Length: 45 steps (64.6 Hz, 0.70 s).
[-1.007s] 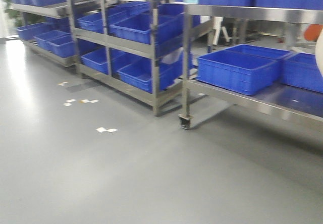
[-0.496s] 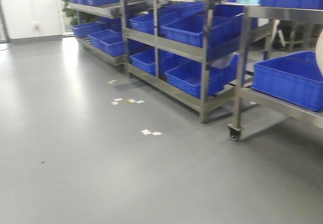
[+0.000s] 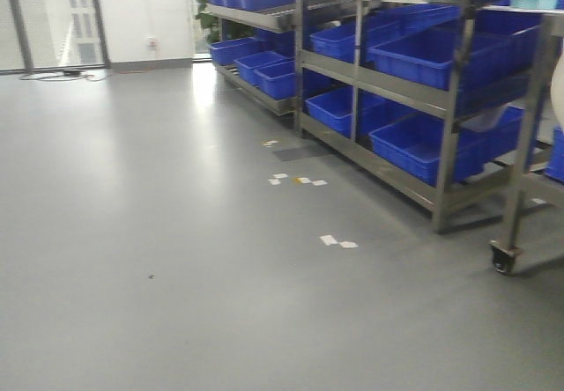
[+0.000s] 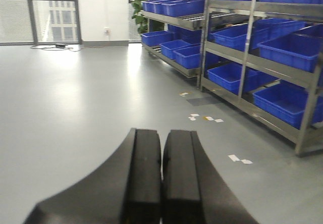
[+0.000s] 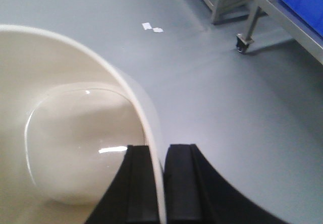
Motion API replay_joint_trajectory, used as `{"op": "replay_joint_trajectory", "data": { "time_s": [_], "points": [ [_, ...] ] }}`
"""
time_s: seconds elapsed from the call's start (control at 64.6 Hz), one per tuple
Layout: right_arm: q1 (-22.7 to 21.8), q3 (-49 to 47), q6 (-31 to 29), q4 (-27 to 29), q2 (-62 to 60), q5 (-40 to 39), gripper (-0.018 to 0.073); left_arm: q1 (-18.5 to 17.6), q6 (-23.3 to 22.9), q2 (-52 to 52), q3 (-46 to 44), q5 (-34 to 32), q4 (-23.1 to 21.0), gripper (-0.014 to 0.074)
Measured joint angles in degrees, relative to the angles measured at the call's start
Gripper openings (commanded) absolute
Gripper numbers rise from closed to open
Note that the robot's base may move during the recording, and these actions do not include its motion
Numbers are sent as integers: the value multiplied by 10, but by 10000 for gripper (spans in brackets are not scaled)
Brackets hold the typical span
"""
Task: Move white bin to right shelf second layer
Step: 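Drive along the yellow floor line past the crate carts, then drive toward the windows between the blue-crate shelves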
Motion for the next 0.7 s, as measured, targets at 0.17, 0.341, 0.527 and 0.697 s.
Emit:
{"op": "replay_joint_trajectory", "data": {
  "time_s": [0.17, 0.341, 0.527, 0.697],
  "points": [
    [0, 0, 0, 0, 0, 0, 55, 0, 0, 0, 0, 0, 0, 85],
    [0, 0, 0, 0, 0, 0, 55, 0, 0, 0, 0, 0, 0, 85],
    [0, 0, 0, 0, 0, 0, 55, 0, 0, 0, 0, 0, 0, 85],
    [0, 0, 0, 0, 0, 0, 55, 0, 0, 0, 0, 0, 0, 85]
  ]
}}
